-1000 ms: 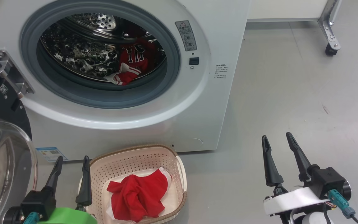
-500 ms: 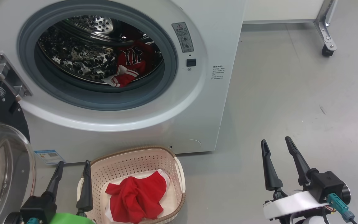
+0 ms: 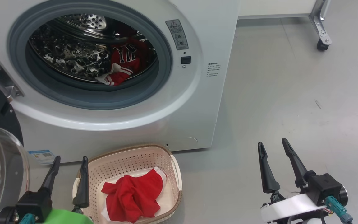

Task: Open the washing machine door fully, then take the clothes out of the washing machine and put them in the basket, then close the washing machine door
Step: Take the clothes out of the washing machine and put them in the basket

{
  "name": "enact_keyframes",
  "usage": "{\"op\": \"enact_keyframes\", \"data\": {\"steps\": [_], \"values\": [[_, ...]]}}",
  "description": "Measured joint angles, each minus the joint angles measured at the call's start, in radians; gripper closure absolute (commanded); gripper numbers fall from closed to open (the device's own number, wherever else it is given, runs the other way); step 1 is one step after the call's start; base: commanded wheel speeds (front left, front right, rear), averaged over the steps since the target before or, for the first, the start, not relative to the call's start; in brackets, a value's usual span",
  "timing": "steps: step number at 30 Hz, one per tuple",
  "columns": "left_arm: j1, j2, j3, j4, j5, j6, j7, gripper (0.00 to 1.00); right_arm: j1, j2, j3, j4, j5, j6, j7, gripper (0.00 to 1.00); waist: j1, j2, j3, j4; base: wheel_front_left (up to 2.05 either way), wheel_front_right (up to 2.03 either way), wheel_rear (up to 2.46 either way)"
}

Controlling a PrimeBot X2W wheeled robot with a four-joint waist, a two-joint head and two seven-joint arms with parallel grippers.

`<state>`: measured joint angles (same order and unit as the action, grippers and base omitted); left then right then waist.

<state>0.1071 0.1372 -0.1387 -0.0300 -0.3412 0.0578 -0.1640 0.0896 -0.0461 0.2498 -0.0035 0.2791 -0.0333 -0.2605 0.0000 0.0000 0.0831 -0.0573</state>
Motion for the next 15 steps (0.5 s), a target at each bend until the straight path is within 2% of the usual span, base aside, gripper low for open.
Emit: {"op": "enact_keyframes", "data": {"steps": [7,15], "values": [[-0.041,0.024,-0.019,-0.011,0.017,-0.003,0.054,0.0,-0.001,0.001,0.01,-0.02,0.0,0.001,0.0,0.0,0.0,0.0,0.029,-0.027,0.0,0.0,0.0],[-0.193,0.038,-0.089,0.03,0.021,-0.05,0.179,0.0,-0.011,0.001,0.034,-0.047,-0.019,0.005,0.0,0.0,0.0,0.0,0.098,-0.056,0.0,0.0,0.0]]}}
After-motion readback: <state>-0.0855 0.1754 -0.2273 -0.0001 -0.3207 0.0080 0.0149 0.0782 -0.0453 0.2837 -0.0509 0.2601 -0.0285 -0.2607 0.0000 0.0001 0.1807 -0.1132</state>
